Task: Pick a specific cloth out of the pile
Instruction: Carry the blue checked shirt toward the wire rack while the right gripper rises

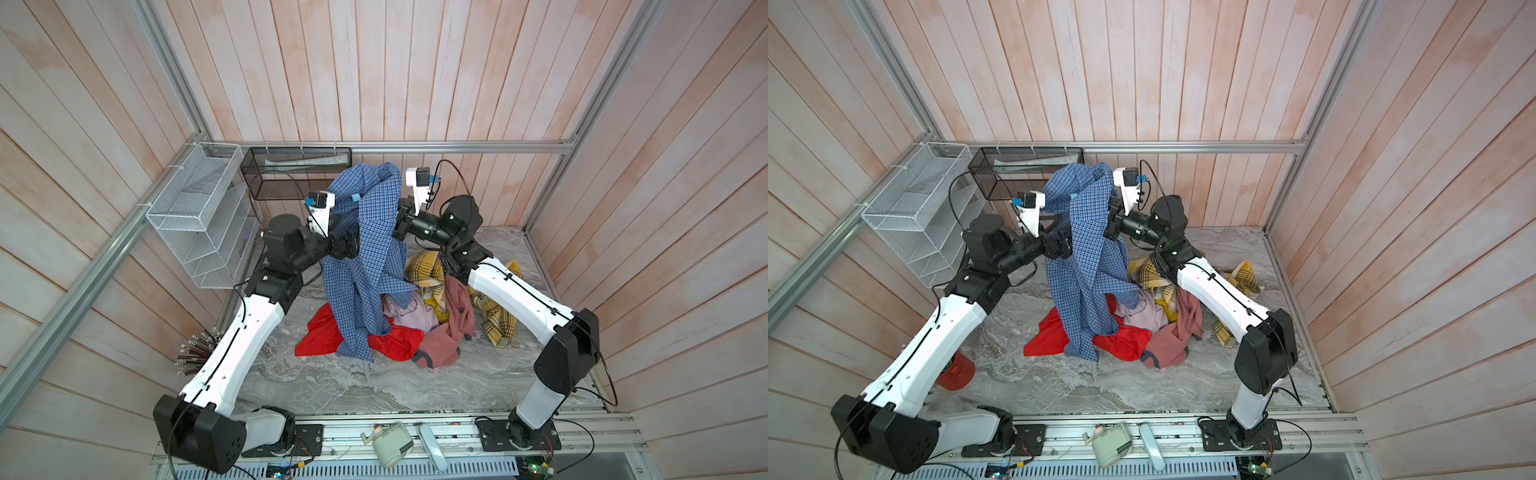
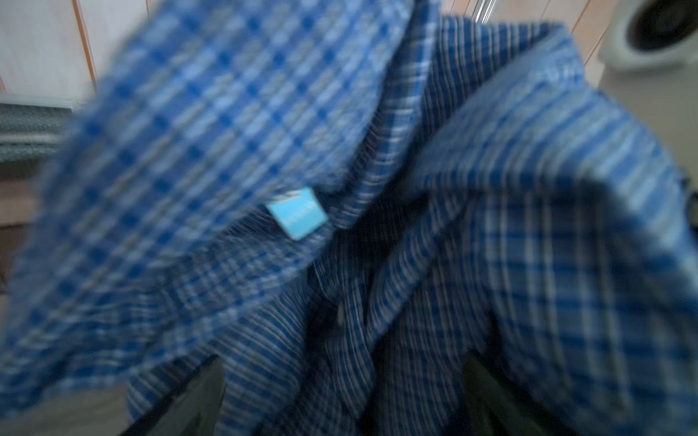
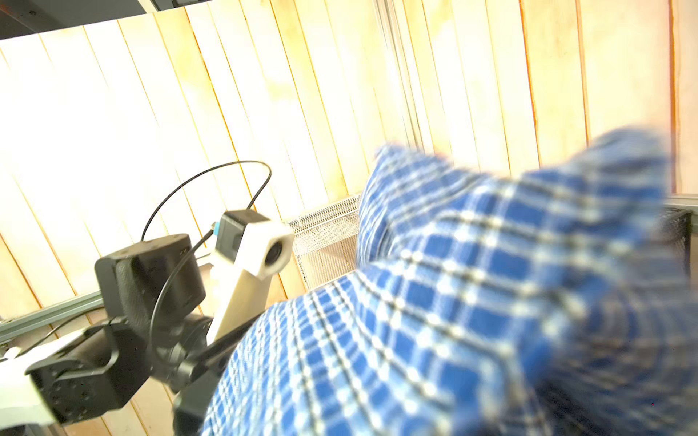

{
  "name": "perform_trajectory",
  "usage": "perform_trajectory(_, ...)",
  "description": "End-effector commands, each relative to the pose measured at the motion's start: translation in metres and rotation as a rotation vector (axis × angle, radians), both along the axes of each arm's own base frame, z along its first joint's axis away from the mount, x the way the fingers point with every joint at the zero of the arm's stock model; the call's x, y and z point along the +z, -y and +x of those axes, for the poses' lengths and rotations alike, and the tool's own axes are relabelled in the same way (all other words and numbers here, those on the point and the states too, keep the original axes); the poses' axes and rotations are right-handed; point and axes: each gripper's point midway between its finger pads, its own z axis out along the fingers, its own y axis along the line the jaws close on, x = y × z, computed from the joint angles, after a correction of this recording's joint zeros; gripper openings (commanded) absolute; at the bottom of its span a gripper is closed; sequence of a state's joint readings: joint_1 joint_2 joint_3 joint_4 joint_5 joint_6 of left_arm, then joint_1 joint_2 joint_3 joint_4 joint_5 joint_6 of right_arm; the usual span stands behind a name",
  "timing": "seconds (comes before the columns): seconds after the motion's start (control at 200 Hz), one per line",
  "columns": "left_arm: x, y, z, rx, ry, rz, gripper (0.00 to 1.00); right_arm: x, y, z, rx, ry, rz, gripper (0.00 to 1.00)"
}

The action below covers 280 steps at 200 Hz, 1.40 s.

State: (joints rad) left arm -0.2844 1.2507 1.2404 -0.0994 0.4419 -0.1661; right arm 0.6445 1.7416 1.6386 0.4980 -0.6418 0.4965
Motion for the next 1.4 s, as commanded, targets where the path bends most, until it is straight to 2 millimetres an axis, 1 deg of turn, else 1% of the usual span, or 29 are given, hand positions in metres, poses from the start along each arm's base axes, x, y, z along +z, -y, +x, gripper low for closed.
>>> perform_trajectory(0.0, -0.024, -0.001, -0.018, -0.019, -0.014, -0.01, 1.0, 0.005, -0.003, 0.003, -0.002, 0.021, 0.0, 0.0)
perform_trajectory(0.085, -0.046, -0.002, -0.025, -0.024, -0.049, -0.04, 1.0, 0.0, -0.012, -0.001, 0.017, 0.02, -0.007, 0.0)
perform_trajectory(0.17, -0.067, -0.002, -0.023, -0.016, -0.108, -0.066, 1.0, -0.004, -0.023, -0.008, 0.031, 0.026, -0.024, 0.0)
perform_trajectory(0.265, -0.091, 0.001, -0.021, -0.021, -0.184, -0.089, 1.0, -0.017, -0.034, -0.009, 0.034, 0.004, -0.058, 0.0)
perform_trajectory(0.37, -0.118, -0.003, -0.019, 0.014, -0.246, -0.08, 1.0, -0.036, -0.037, -0.005, 0.016, -0.025, -0.091, 0.0)
perform_trajectory(0.48, -0.138, -0.003, -0.015, 0.022, -0.286, -0.071, 1.0, -0.052, -0.037, -0.006, 0.005, -0.044, -0.116, 0.0)
perform_trajectory(0.55, -0.145, -0.001, -0.009, 0.022, -0.278, -0.08, 1.0, -0.057, -0.036, -0.009, 0.01, -0.052, -0.113, 0.0)
perform_trajectory(0.61, -0.15, 0.005, -0.001, -0.002, -0.291, -0.089, 1.0, -0.057, -0.034, -0.012, 0.012, -0.053, -0.111, 0.0)
perform_trajectory(0.715, -0.158, 0.019, 0.01, -0.065, -0.318, -0.115, 1.0, -0.049, -0.03, -0.017, 0.007, -0.041, -0.102, 0.0)
perform_trajectory(0.8, -0.165, 0.022, 0.02, -0.062, -0.323, -0.136, 1.0, -0.044, -0.027, -0.021, 0.012, -0.034, -0.095, 0.0)
perform_trajectory(0.94, -0.167, 0.025, 0.037, -0.045, -0.305, -0.18, 1.0, -0.035, -0.021, -0.03, 0.022, -0.029, -0.073, 0.0)
perform_trajectory(0.975, -0.166, 0.028, 0.04, -0.055, -0.3, -0.186, 0.99, -0.034, -0.02, -0.031, 0.023, -0.027, -0.071, 0.0)
perform_trajectory(1.041, -0.163, 0.038, 0.045, -0.088, -0.287, -0.195, 0.96, -0.037, -0.02, -0.031, 0.024, -0.035, -0.078, 0.0)
perform_trajectory(1.101, -0.163, 0.048, 0.051, -0.121, -0.285, -0.198, 0.89, -0.042, -0.021, -0.03, 0.022, -0.046, -0.087, 0.0)
perform_trajectory(1.151, -0.164, 0.054, 0.055, -0.151, -0.294, -0.208, 0.77, -0.045, -0.02, -0.03, 0.019, -0.05, -0.091, 0.0)
perform_trajectory(1.196, -0.164, 0.059, 0.058, -0.172, -0.298, -0.223, 0.59, -0.048, -0.018, -0.031, 0.015, -0.052, -0.092, 0.0)
perform_trajectory(1.241, -0.162, 0.06, 0.061, -0.181, -0.29, -0.234, 0.36, -0.049, -0.017, -0.032, 0.007, -0.05, -0.096, 0.0)
perform_trajectory(1.286, -0.153, 0.059, 0.063, -0.18, -0.268, -0.243, 0.16, -0.052, -0.015, -0.031, -0.008, -0.052, -0.109, 0.0)
perform_trajectory(1.326, -0.142, 0.054, 0.065, -0.164, -0.238, -0.249, 0.01, -0.054, -0.013, -0.029, -0.028, -0.054, -0.122, 0.0)
perform_trajectory(1.346, -0.137, 0.05, 0.067, -0.149, -0.227, -0.251, 0.0, -0.055, -0.011, -0.027, -0.039, -0.054, -0.13, 0.0)
perform_trajectory(1.396, -0.115, 0.038, 0.068, -0.115, -0.171, -0.256, 0.0, -0.06, -0.007, -0.024, -0.06, -0.061, -0.146, 0.0)
